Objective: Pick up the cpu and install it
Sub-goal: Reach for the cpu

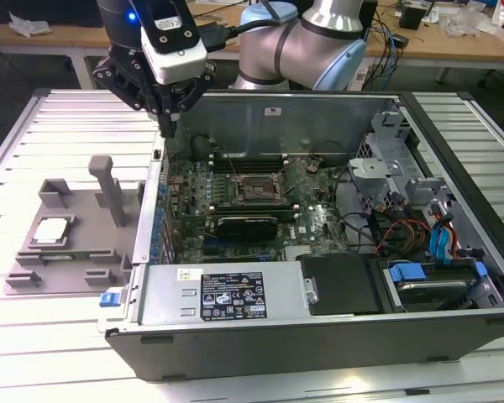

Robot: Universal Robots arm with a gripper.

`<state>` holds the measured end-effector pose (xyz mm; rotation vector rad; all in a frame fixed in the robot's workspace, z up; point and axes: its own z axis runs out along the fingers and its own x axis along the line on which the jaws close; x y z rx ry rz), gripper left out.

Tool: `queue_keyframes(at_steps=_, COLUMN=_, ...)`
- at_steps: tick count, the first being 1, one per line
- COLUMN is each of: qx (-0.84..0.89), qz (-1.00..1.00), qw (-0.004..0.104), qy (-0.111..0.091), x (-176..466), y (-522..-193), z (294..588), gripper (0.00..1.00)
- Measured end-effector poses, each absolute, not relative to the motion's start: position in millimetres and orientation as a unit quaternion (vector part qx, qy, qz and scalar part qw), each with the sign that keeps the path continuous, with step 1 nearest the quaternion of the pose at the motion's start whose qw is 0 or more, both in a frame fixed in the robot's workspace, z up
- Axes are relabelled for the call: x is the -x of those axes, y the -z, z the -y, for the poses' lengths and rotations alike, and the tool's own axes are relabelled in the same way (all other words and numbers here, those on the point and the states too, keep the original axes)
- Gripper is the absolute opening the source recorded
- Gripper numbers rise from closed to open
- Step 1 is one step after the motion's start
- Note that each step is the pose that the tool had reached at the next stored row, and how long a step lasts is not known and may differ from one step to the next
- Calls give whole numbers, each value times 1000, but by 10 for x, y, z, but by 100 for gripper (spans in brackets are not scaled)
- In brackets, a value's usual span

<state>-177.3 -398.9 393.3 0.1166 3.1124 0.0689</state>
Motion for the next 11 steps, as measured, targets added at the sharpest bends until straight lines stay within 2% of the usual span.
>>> queue_keyframes(at_steps=11, qx=-37, qz=-999, qw=14, qy=-22, x=2106, y=-3932, z=3988, gripper=11)
